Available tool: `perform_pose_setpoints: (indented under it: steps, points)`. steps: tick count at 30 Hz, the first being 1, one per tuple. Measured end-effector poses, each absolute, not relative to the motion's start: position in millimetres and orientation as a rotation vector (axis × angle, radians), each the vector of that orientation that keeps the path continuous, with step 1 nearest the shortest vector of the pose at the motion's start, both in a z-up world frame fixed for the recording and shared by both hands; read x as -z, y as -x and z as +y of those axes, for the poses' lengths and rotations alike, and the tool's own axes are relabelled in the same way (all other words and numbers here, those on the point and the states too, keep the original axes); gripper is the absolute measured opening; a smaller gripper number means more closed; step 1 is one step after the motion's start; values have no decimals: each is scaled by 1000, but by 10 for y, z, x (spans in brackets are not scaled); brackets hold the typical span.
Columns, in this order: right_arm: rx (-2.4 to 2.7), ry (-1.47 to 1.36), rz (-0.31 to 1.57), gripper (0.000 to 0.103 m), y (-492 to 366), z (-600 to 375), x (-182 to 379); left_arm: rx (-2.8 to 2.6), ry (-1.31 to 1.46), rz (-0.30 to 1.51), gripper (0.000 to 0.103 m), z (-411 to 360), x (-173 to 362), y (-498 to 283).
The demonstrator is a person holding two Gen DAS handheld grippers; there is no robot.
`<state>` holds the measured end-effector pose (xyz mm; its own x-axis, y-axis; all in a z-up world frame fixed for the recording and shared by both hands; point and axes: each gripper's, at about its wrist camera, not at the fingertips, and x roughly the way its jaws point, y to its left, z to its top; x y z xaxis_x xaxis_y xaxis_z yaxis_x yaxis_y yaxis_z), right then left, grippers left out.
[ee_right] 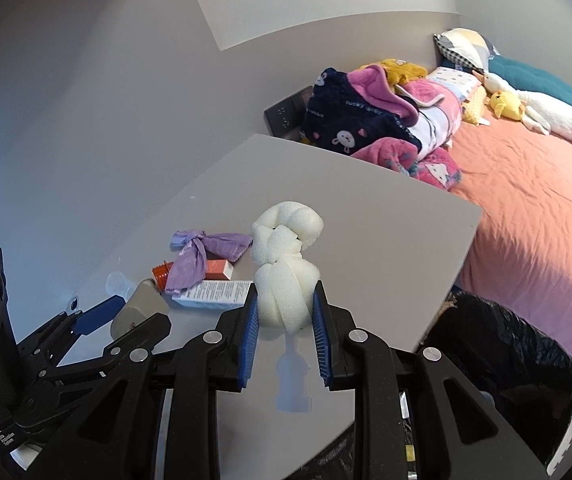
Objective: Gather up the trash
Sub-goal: 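Carry the grey elbow and white foam over the bin and release both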
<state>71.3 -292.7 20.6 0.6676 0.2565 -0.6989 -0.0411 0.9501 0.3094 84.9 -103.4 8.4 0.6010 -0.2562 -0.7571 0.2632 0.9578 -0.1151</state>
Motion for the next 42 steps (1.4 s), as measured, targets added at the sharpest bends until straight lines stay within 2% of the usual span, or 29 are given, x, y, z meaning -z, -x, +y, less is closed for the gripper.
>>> perform_pose_setpoints:
  steps: [42]
  points:
    - [153,-429,751,27,491,-4360,-240,700,-213,838,73,-2737,-224,-412]
